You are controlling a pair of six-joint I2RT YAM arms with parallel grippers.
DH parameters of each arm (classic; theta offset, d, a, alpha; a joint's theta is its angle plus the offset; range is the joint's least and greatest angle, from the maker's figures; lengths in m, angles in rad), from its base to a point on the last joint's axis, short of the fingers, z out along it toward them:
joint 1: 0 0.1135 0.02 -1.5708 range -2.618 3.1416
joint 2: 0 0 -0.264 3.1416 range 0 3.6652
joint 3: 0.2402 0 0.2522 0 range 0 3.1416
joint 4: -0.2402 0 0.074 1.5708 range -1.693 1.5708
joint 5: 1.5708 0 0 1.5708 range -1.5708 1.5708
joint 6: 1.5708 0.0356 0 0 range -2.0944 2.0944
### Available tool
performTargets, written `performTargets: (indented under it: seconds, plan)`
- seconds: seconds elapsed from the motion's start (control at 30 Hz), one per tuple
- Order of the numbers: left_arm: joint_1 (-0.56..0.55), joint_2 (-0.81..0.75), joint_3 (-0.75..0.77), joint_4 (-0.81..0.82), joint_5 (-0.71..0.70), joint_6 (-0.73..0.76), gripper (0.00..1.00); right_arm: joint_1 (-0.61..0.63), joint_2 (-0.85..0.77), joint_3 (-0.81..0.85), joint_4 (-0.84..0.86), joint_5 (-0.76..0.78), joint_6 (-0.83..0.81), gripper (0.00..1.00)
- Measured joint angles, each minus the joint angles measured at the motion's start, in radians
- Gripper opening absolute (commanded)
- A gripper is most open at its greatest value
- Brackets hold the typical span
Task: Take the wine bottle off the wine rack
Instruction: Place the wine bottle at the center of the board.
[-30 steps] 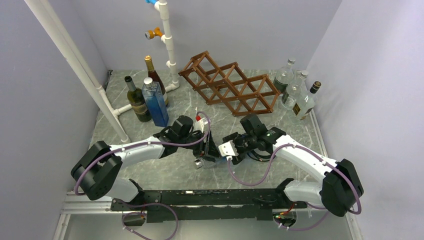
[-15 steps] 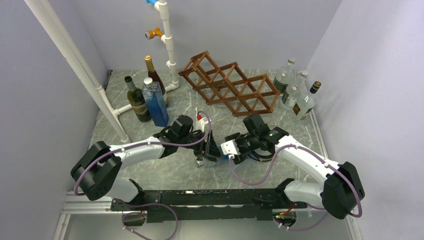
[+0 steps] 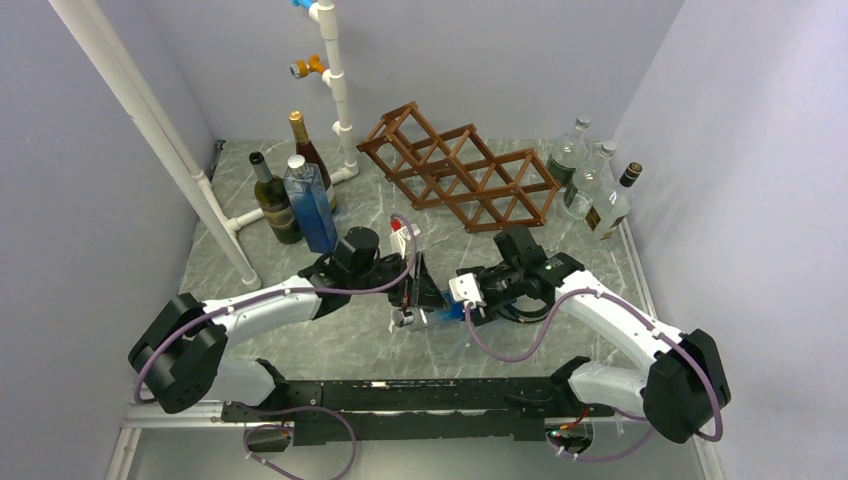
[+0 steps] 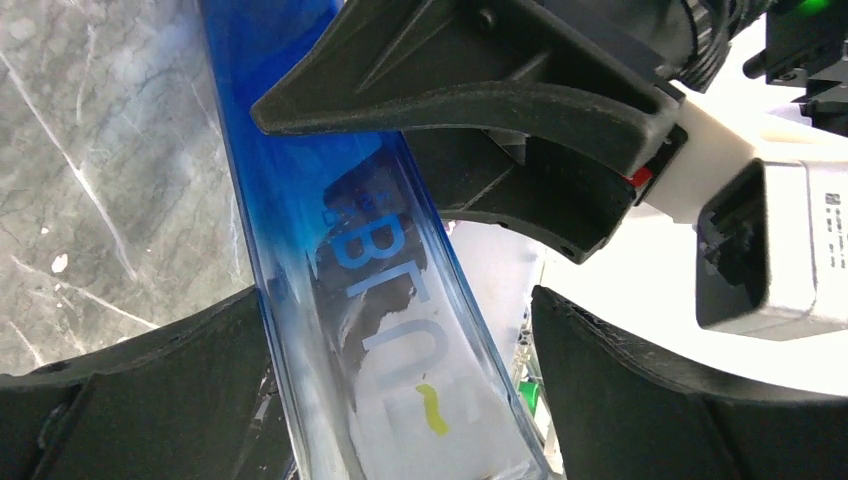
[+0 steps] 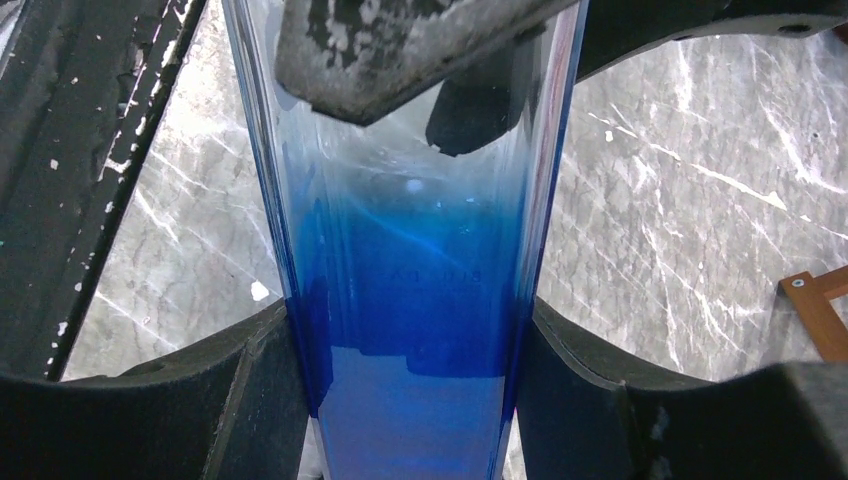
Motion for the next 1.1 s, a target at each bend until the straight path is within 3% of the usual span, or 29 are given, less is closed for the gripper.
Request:
performTargets:
  seconds: [0.8,1.1]
  plan:
    - [0.089,-0.372,-0.005,0.003,-0.238,0.164,1.0,-0.061,-0.029,-0.001,-0.098,-0.09,0.018,0.0]
    - [0.118,-0.599,-0.128,0.071,-0.251,0.324,1.0,-0.109,-0.044,-0.001,-0.109,-0.164,0.045,0.0]
